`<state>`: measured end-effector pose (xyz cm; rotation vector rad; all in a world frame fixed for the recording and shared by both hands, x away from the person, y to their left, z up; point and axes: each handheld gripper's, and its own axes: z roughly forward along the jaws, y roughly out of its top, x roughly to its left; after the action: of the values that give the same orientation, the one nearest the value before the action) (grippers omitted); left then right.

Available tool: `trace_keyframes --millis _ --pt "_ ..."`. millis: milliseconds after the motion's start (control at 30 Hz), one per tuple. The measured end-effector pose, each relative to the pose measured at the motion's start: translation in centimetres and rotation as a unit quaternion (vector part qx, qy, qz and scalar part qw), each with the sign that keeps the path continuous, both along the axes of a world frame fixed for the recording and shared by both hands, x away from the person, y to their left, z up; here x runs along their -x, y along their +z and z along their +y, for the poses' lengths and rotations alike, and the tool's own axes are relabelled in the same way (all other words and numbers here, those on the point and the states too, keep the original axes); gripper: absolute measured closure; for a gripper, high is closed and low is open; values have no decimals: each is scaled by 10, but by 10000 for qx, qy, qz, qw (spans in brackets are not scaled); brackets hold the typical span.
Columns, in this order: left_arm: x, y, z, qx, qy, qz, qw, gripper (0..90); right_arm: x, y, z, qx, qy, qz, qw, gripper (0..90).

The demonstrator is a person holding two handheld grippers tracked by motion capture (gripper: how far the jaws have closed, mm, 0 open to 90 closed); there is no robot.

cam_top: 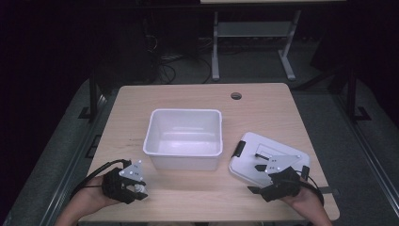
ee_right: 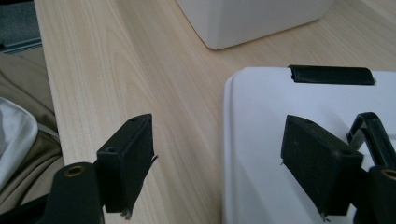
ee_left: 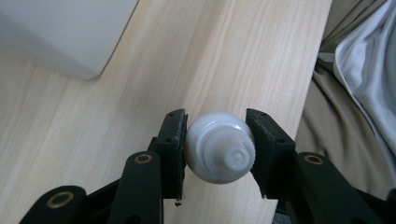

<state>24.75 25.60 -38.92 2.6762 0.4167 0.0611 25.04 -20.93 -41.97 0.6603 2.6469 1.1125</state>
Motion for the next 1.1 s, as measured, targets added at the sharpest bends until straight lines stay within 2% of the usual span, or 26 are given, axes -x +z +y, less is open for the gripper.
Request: trace_keyframes --millis 233,533,767,1100 --pt "4 9 5 43 -32 -3 10000 600 -1 0 0 15 19 -21 10000 249" --pt "0 24 3 -6 -70 -46 10000 600 -2 0 -2 -3 -6 -11 10000 249" --pt "-2 42 1 -51 -128 -130 9998 600 -2 0 -3 -16 -7 -22 10000 249" --pt "-5 70 3 30 -174 -225 9996 600 -1 -1 -3 -34 -29 11 10000 249"
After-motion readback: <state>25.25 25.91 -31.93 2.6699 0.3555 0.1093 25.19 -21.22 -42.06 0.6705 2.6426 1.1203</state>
